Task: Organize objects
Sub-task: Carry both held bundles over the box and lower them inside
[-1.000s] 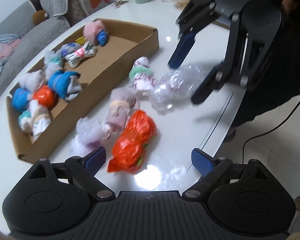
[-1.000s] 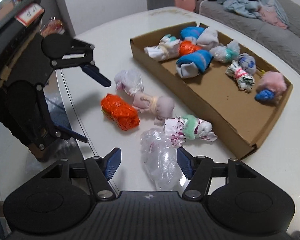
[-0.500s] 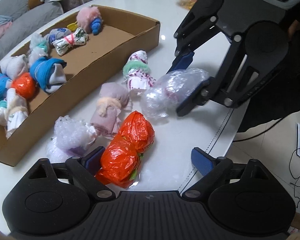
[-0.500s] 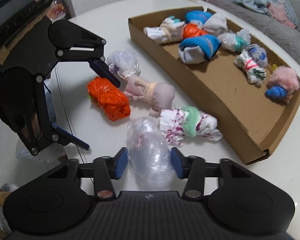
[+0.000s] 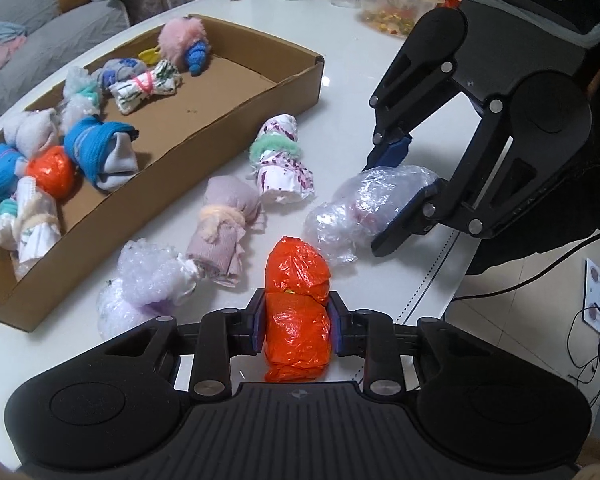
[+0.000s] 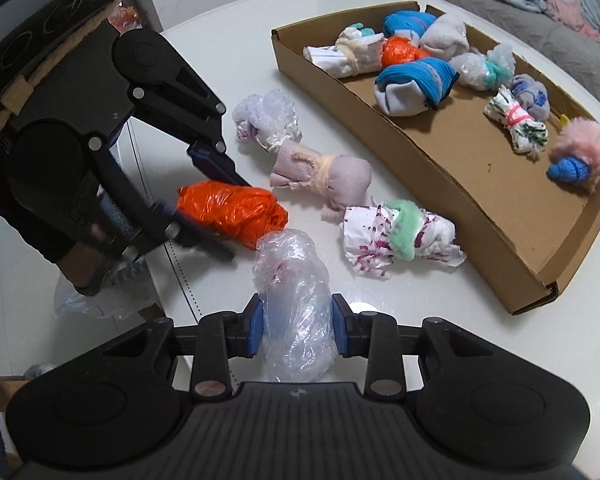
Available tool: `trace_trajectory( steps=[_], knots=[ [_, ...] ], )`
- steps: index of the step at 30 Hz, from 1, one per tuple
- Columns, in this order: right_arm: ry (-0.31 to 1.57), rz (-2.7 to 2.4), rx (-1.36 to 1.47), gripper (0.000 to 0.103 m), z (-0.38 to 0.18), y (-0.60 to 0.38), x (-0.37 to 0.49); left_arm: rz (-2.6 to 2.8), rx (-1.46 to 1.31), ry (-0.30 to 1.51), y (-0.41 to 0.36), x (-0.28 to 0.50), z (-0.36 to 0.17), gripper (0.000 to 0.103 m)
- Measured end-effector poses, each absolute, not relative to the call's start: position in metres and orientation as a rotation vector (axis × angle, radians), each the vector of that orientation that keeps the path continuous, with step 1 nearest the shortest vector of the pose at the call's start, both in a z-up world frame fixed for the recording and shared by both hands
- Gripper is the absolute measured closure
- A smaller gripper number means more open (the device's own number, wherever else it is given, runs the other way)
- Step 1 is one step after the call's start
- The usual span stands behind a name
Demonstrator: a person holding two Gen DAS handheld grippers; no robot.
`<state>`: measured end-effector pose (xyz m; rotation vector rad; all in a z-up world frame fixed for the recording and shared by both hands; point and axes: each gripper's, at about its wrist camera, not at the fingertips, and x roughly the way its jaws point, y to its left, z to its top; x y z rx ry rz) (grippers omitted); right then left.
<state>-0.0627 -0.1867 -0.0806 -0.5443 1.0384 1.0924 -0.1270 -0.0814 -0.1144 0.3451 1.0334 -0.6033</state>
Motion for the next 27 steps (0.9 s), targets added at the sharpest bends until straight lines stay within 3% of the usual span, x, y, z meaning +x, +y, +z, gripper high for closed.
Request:
trace_trajectory(
  steps=[9,19,27],
  knots=[
    [0.981,1.103,-0.477,0.073,-0.048,-0.202,-0.071,-0.598,0.323,1.098,-0.088,-0.138,-0.088,0.068],
    [0.722,0.975,-0.249,0.073,0.021,-0.240,-0.050,-0.407,0.215,0.858,-0.061,-0.094,0.033,0.068],
    [0.637,0.781,-0.167,0.073,0.035,-0.235,-0.004,-0.365,0.191,0.799,-0.079,-0.040,0.053,0.068]
  ],
)
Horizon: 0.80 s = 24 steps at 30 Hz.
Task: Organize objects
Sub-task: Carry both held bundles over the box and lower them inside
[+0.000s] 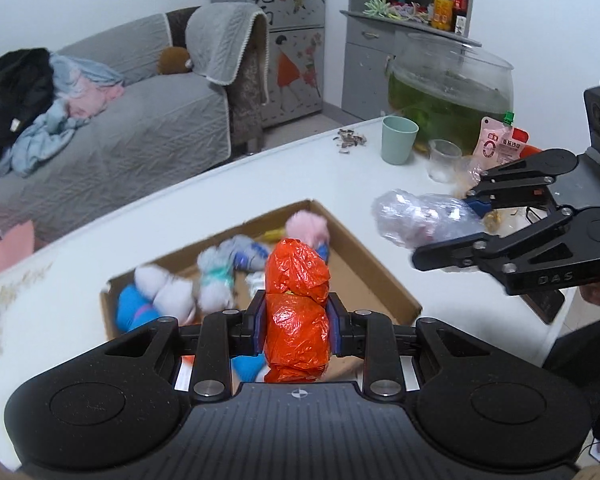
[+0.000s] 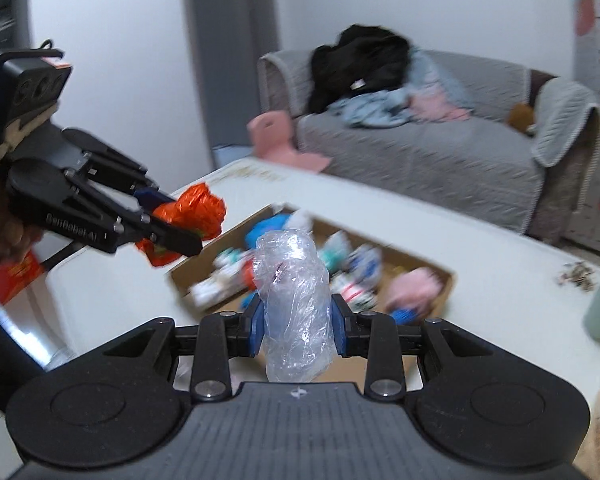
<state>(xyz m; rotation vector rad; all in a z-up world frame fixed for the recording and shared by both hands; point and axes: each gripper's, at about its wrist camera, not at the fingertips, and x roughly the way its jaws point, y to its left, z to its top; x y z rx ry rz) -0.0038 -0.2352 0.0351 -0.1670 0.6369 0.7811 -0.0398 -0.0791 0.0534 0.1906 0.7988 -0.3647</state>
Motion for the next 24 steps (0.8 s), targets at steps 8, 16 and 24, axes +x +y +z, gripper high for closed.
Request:
trace_trajectory(
  steps=[8,16,24],
  knots=[
    [0.708,0.674,-0.169,0.073,0.006,-0.227,0.029,-0.387,0.178,0.858,-0.103,-0.001,0.014,0.068],
    [0.762,0.664,-0.201,0.073,-0.006,-0.229,0.031,-0.376,0.170,0.953,-0.106,0.006,-0.026,0.068],
    [0.793,0.672,-0.217,0.073,-0.011,-0.224,0.031,-0.324,0.190,1.039,-0.087,0.012,-0.059,0.068]
  ],
)
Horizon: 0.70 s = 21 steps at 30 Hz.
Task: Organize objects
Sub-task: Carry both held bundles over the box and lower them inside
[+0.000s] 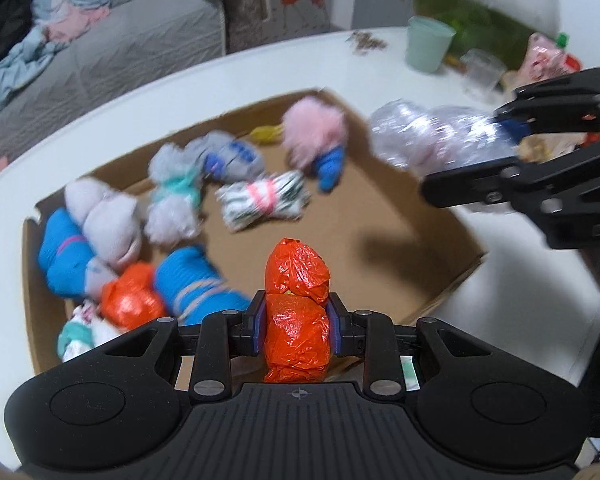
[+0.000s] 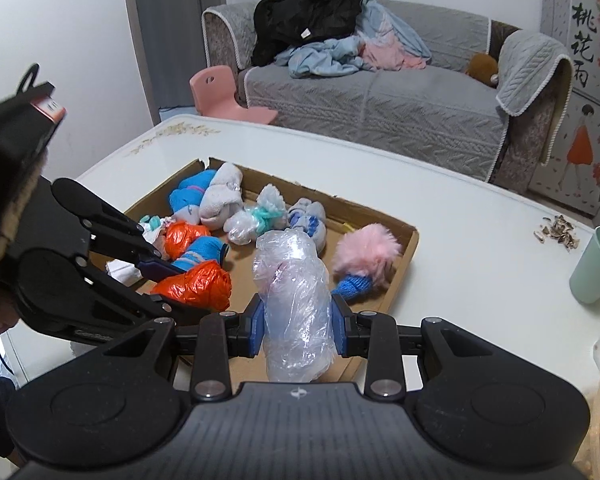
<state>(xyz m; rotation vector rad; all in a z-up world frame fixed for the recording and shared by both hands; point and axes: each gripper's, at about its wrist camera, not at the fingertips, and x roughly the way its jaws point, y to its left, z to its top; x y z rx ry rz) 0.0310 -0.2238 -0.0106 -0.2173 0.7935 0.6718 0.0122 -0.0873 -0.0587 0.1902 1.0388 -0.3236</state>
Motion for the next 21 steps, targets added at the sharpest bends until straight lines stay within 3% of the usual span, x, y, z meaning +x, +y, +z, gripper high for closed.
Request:
trace_trajectory(
  steps=[21],
  knots=[
    [0.965,0.709,-0.212,0.073,-0.050,-0.186,0.082,-0.217,0.132,0.967,-0.077,0.050,-0.083,0.067]
  ],
)
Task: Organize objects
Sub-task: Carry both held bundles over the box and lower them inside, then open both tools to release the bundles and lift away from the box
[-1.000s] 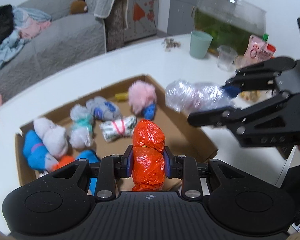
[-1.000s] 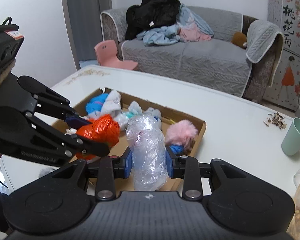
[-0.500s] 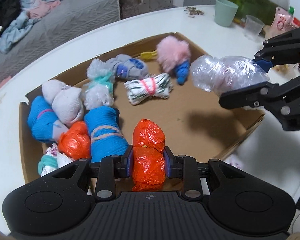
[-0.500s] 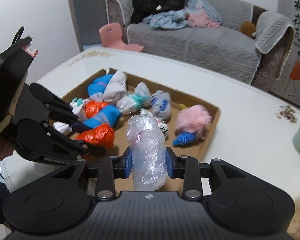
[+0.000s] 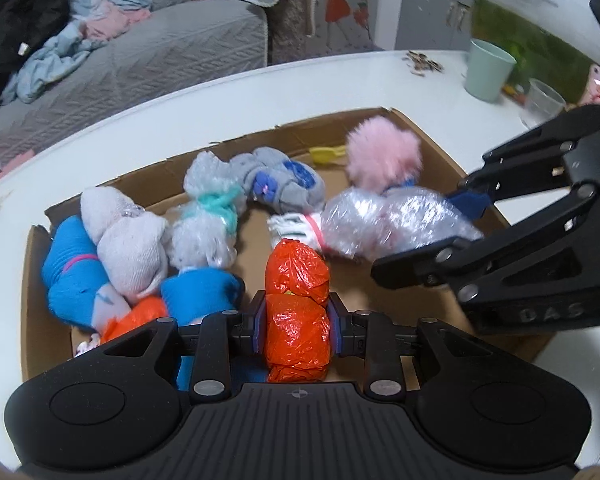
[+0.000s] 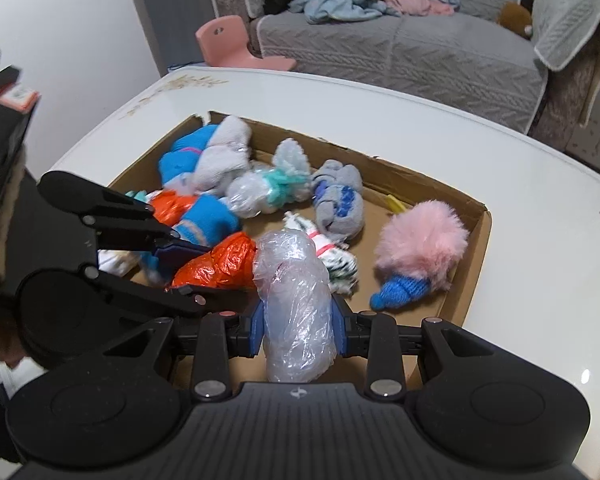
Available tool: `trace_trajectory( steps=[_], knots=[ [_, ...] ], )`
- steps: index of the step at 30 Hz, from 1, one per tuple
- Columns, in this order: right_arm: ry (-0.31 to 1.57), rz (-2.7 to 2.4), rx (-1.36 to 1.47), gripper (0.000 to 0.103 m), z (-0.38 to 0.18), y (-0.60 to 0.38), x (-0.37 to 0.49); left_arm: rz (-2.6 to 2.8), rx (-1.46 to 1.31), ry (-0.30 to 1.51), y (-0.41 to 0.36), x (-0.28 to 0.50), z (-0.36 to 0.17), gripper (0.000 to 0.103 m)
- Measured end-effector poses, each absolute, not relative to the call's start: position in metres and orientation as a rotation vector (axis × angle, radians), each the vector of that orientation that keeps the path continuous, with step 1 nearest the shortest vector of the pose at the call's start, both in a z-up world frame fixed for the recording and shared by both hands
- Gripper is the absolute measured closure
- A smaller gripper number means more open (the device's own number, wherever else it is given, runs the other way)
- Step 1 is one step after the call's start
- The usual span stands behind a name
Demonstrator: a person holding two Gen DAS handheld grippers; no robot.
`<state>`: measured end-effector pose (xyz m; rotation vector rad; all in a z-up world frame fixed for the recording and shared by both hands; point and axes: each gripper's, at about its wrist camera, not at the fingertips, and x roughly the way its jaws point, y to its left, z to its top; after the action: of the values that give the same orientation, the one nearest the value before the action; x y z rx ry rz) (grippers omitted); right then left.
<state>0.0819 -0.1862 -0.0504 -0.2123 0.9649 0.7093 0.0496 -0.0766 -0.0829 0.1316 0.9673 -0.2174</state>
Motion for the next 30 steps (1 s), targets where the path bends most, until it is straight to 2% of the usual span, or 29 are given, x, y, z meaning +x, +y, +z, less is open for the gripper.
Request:
trace_trajectory(
  steps=[13,18,23,27,29,30],
  knots=[
    [1.031,0.757,-0.233,0.072,-0.060,-0.186,0.089,-0.267,0.231,1.018,-0.081,0.057,-0.090,0.067],
    [1.033,0.825,-0.379,0.072,-0.071,-0.182,0.092,-0.334,0.332,1.041,-0.087,0.063,-0.091,0.067],
    [1.017,0.844,-0.393,0.071,-0.071,-0.182,0.095,-0.350,0.376,1.052,-0.090,0.070,-0.092,0.064],
    [1.005,0.848,-0.414,0.069,-0.073,-0.180,0.094,-0.362,0.389,1.055,-0.088,0.071,-0.092,0.052],
    [1.003,0.844,-0.420,0.068,-0.072,-0.179,0.093,-0.367,0.407,1.055,-0.088,0.071,-0.092,0.039],
    [0.999,0.840,-0.429,0.068,-0.071,-0.178,0.093,-0.374,0.411,1.058,-0.089,0.071,-0.092,0.030]
  ],
)
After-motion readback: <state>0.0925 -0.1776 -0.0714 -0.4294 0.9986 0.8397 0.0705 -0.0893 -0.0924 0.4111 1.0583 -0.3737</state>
